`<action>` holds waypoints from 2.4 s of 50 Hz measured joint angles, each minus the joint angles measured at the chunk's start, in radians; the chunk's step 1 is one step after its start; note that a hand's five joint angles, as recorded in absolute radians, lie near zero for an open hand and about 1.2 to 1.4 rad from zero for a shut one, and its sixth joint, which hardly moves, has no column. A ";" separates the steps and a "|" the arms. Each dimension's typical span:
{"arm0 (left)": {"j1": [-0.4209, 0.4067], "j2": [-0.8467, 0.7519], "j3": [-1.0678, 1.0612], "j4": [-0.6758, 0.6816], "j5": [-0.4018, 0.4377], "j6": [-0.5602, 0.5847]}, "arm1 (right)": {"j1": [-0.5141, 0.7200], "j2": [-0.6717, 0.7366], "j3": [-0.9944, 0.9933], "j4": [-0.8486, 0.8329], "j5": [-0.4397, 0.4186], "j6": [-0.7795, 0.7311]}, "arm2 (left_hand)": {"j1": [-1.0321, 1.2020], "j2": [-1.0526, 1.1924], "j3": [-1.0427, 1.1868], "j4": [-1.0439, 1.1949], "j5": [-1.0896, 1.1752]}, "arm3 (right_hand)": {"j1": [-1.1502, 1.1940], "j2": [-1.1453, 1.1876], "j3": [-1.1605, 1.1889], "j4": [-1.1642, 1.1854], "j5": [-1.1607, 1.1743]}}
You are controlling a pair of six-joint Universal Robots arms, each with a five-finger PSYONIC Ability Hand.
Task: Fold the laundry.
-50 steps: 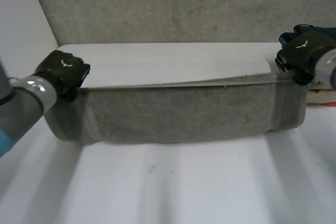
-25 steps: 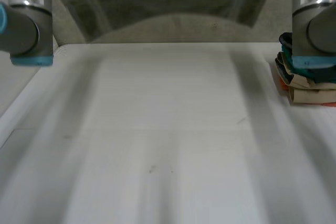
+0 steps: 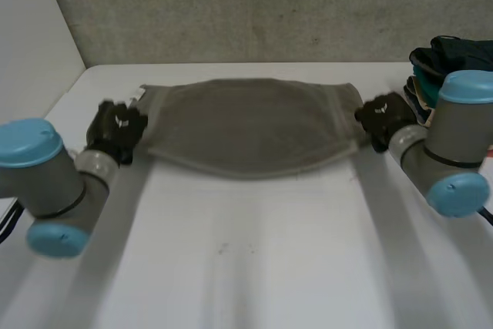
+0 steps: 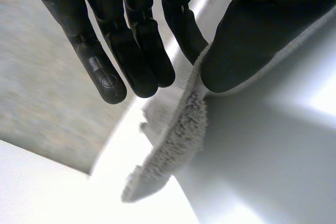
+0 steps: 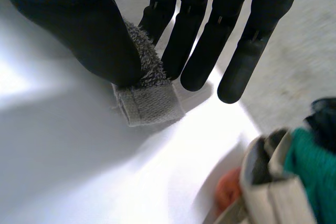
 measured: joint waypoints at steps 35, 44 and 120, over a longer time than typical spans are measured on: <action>-0.092 -0.179 0.335 -0.198 -0.136 0.258 | 0.013 0.040 -0.033 -0.047 0.084 -0.163 | 0.000 0.000 0.000 0.003 0.000 | 0.000 0.000 0.000 0.000 0.004; -0.094 -0.291 0.475 -0.210 -0.258 0.258 | 0.031 0.240 -0.255 -0.119 0.082 -0.174 | 0.000 0.000 0.000 0.003 0.000 | 0.000 0.000 0.000 0.000 0.004; -0.136 0.259 -0.027 -0.147 -0.174 -0.104 | -0.197 -0.284 0.308 -0.100 0.001 -0.366 | -0.972 -0.996 -0.984 -0.999 -0.932 | -0.012 0.000 -0.003 0.000 -0.003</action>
